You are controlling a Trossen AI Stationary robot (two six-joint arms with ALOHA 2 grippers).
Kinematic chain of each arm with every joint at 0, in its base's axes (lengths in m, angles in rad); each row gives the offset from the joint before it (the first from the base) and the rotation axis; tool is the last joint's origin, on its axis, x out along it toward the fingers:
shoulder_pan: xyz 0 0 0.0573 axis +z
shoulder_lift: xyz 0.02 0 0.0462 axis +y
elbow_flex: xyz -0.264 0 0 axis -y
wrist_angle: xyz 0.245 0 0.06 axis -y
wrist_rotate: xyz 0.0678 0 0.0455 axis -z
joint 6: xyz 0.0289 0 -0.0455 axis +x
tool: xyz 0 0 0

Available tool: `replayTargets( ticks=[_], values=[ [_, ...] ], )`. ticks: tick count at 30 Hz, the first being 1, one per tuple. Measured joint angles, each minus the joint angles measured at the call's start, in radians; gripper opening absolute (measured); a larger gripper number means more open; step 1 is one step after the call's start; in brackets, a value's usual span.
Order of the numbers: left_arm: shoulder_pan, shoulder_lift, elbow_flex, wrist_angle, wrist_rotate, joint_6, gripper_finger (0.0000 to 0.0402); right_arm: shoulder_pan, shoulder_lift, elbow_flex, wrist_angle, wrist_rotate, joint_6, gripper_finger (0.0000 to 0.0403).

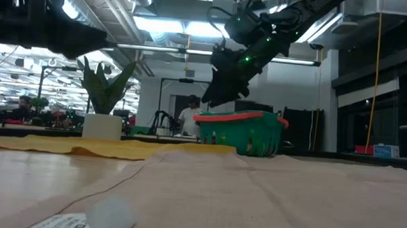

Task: Pick and placing Produce into tupperware
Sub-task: Return to home position

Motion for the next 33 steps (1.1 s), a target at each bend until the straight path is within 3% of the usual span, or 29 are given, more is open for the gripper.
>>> replayTargets(
  ticks=[8, 24, 33],
  values=[
    [0.001, 0.000, -0.006, -0.041, -0.038, 0.010, 0.0227, 0.040, 0.001, 0.000, 0.086, 0.002, -0.003, 0.0249],
    [0.001, 0.003, -0.005, -0.041, -0.039, -0.008, 0.0227, 0.185, 0.001, -0.081, 0.570, 0.019, -0.077, 0.0249],
    [0.001, 0.003, -0.006, -0.041, -0.038, -0.008, 0.0227, 0.232, 0.001, -0.083, 0.575, 0.019, -0.012, 0.0249]
  ],
)
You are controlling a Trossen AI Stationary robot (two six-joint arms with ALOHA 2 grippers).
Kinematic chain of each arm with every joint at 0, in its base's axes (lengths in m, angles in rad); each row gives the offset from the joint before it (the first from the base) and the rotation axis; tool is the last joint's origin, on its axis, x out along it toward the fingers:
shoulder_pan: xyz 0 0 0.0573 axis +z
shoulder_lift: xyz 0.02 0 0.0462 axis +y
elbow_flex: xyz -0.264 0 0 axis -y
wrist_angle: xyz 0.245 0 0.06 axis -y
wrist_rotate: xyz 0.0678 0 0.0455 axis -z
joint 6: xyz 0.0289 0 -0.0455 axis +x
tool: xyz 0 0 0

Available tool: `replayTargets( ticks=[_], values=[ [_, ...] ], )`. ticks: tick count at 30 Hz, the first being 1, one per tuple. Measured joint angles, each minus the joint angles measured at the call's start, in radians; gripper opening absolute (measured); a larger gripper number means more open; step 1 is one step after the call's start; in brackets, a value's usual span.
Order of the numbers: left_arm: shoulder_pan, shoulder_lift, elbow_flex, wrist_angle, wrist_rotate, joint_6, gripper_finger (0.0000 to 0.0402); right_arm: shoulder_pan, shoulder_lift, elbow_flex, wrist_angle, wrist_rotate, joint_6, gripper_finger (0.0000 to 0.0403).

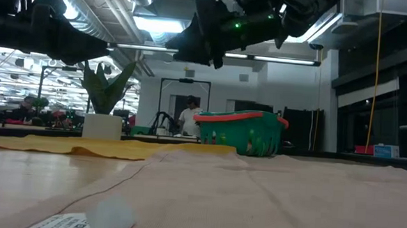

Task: Pick and placing Produce into tupperware
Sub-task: Return to home position

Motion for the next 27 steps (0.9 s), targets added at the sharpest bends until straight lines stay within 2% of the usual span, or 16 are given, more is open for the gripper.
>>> replayTargets(
  ticks=[2, 9, 13, 16, 24, 27],
  values=[
    [0.000, 0.000, 0.000, 0.000, 0.000, 0.000, 0.0227, 0.007, 0.000, -0.001, -0.010, 0.000, 0.071, 0.0249],
    [0.000, 0.000, 0.000, 0.000, 0.001, 0.000, 0.0227, 0.007, -0.024, -0.005, -0.096, -0.002, 0.092, 0.0249],
    [0.000, 0.000, 0.000, 0.000, 0.001, 0.000, 0.0227, 0.015, -0.126, -0.090, -0.089, -0.023, 0.067, 0.0249],
    [0.000, 0.000, 0.000, 0.000, 0.001, 0.000, 0.0227, 0.031, -0.292, -0.243, -0.056, -0.024, 0.064, 0.0249],
    [0.000, 0.000, 0.000, 0.000, 0.001, 0.000, 0.0227, 0.061, -0.827, -0.808, 0.275, 0.050, 0.014, 0.0249],
    [0.000, 0.000, 0.000, 0.000, 0.000, 0.000, 0.0227, 0.049, -0.978, -0.975, 0.298, 0.050, 0.039, 0.0249]
  ],
)
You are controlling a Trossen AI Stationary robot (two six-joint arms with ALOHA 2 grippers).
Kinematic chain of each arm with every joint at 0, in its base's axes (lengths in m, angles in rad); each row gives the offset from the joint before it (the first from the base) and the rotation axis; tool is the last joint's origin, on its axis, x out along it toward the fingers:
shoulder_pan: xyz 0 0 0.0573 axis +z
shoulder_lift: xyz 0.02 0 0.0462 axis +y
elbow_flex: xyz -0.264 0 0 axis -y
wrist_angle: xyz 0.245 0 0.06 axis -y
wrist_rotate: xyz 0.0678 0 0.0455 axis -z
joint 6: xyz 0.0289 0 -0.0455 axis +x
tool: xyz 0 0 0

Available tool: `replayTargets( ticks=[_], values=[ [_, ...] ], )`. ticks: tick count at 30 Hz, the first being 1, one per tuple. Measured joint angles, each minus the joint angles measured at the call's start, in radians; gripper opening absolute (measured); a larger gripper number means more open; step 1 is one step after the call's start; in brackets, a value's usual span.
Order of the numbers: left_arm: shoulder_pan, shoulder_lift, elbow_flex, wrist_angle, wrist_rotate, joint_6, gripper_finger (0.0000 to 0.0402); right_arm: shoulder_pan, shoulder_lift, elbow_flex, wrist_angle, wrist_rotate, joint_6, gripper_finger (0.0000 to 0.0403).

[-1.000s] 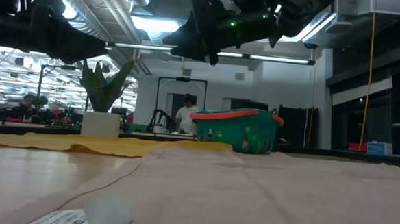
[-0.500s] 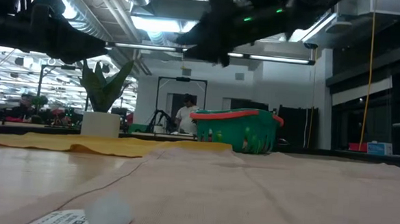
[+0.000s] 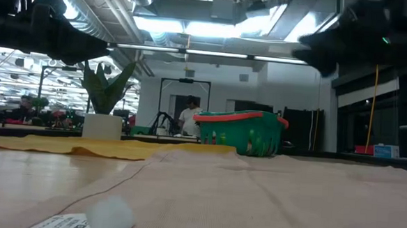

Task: Pick and placing Produce into tupperware
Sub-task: Return to home position

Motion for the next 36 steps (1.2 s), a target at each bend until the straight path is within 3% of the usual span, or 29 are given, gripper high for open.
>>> replayTargets(
  ticks=[5, 12, 19, 25, 36],
  values=[
    [0.000, 0.000, 0.000, 0.000, 0.000, 0.000, 0.0227, -0.010, -0.205, -0.149, 0.023, -0.032, 0.039, 0.0249],
    [0.000, 0.000, 0.000, 0.001, 0.000, 0.000, 0.0227, -0.033, -0.468, -0.150, -0.212, -0.082, 0.008, 0.0249],
    [0.000, 0.000, 0.000, 0.001, 0.000, 0.000, 0.0227, -0.150, -0.726, -0.151, -0.495, -0.084, 0.044, 0.0249],
    [0.000, 0.000, 0.000, 0.001, 0.000, 0.000, 0.0227, -0.191, -0.820, -0.151, -0.610, -0.086, -0.003, 0.0249],
    [0.000, 0.000, 0.000, 0.001, 0.000, 0.000, 0.0227, -0.318, -0.825, -0.151, -0.701, -0.083, -0.058, 0.0249]
  ],
)
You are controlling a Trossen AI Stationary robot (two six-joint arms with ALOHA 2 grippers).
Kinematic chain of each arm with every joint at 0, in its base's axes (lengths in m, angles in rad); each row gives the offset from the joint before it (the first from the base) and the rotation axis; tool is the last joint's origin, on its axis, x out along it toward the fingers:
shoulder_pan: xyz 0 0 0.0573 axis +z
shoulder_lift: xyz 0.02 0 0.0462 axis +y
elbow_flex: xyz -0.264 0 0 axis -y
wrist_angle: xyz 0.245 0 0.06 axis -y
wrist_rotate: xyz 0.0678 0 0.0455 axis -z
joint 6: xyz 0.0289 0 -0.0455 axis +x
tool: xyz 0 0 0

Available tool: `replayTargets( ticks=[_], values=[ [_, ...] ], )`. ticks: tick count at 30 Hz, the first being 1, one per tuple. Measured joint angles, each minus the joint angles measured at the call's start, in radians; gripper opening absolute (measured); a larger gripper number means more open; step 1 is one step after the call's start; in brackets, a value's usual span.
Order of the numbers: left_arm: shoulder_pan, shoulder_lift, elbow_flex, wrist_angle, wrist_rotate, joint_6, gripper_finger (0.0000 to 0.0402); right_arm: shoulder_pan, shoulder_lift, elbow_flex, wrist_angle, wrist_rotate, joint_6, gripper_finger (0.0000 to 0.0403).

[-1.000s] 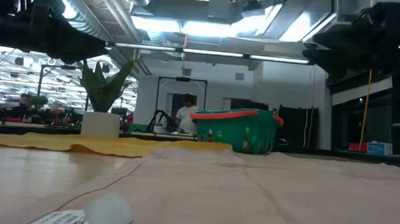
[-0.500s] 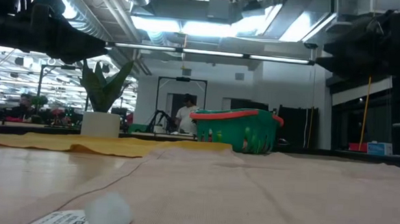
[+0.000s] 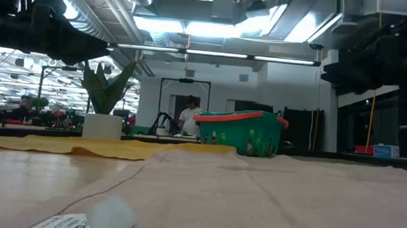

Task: Pick and placing Produce into tupperware
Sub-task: Return to home position

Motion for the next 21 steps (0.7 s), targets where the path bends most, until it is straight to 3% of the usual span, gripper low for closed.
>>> replayTargets(
  ticks=[8, 21],
  values=[
    [0.000, 0.000, 0.000, 0.000, 0.000, 0.000, 0.0227, -0.078, 0.000, 0.000, 0.000, 0.000, -0.013, 0.0249],
    [0.000, 0.000, 0.000, 0.000, 0.000, 0.000, 0.0227, 0.113, 0.000, 0.000, 0.001, -0.002, -0.053, 0.0249]
  ],
)
